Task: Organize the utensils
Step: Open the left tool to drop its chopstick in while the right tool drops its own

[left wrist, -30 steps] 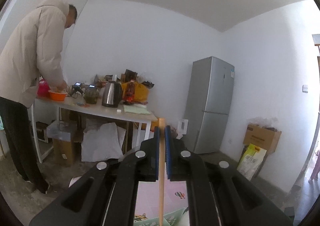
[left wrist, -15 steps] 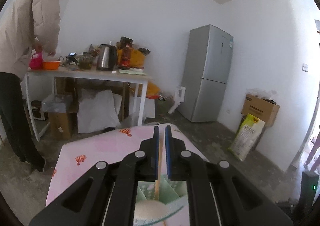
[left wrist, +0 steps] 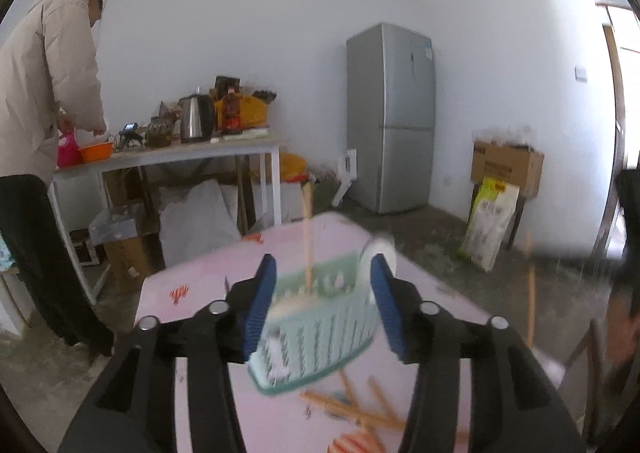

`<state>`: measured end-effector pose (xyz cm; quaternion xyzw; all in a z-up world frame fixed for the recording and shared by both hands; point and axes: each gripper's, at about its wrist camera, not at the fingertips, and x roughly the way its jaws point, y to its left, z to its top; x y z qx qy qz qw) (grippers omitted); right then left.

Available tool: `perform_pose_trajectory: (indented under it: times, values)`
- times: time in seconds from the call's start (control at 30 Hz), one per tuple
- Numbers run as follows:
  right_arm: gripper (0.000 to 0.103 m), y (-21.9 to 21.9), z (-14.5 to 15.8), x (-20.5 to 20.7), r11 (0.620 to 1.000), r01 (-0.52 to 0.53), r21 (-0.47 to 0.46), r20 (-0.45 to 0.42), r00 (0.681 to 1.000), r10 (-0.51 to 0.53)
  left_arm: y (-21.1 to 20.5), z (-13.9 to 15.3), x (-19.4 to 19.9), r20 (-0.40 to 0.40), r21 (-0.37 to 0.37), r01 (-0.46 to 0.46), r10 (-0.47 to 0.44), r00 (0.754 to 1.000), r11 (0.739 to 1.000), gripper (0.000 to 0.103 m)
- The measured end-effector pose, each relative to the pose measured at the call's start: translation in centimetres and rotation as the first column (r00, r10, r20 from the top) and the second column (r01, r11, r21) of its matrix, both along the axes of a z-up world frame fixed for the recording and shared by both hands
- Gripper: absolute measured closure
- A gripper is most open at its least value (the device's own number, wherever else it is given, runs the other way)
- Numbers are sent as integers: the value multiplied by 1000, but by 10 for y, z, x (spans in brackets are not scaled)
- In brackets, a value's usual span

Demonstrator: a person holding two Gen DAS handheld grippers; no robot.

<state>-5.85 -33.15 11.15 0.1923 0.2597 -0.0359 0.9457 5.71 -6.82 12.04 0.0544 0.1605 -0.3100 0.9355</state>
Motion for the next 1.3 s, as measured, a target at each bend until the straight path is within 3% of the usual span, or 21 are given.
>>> perform_pose_trajectory:
  times: [0.3, 0.4, 0.7, 0.9, 1.0, 1.17, 1.2, 1.27, 1.3]
  values:
    - [99, 10, 63, 26, 1000, -5, -14, 242, 970, 8, -2, -89, -18, -205, 188, -23, 62, 977, 982, 22]
    - [99, 17, 73, 46, 1000, -24, 6, 312, 950, 21, -9, -121, -27, -214, 283, -44, 108, 971, 958, 18]
    - [99, 36, 75, 108, 999, -15, 29, 437, 899, 1, -26, -159, -36, -171, 413, -63, 145, 975, 909, 8]
    - [99, 52, 61, 139, 1000, -10, -4, 458, 889, 10, -27, -166, -30, -187, 430, -65, 159, 969, 901, 6]
    - [99, 61, 43, 151, 999, -6, -43, 426, 905, 24, -23, -169, -27, -207, 428, -73, 177, 962, 901, 6]
    - [98, 73, 9, 157, 991, -93, -98, 305, 945, 118, -18, -174, -21, -232, 423, -88, 202, 951, 902, 6]
    - [95, 72, 4, 152, 989, -105, -101, 287, 949, 131, -18, -175, -20, -237, 424, -91, 207, 949, 901, 6]
    - [80, 68, 2, 142, 990, -107, -97, 270, 954, 130, -16, -176, -17, -251, 421, -95, 217, 944, 902, 6]
    - [65, 65, 3, 137, 990, -105, -89, 269, 955, 125, -15, -177, -16, -257, 420, -97, 220, 941, 902, 6]
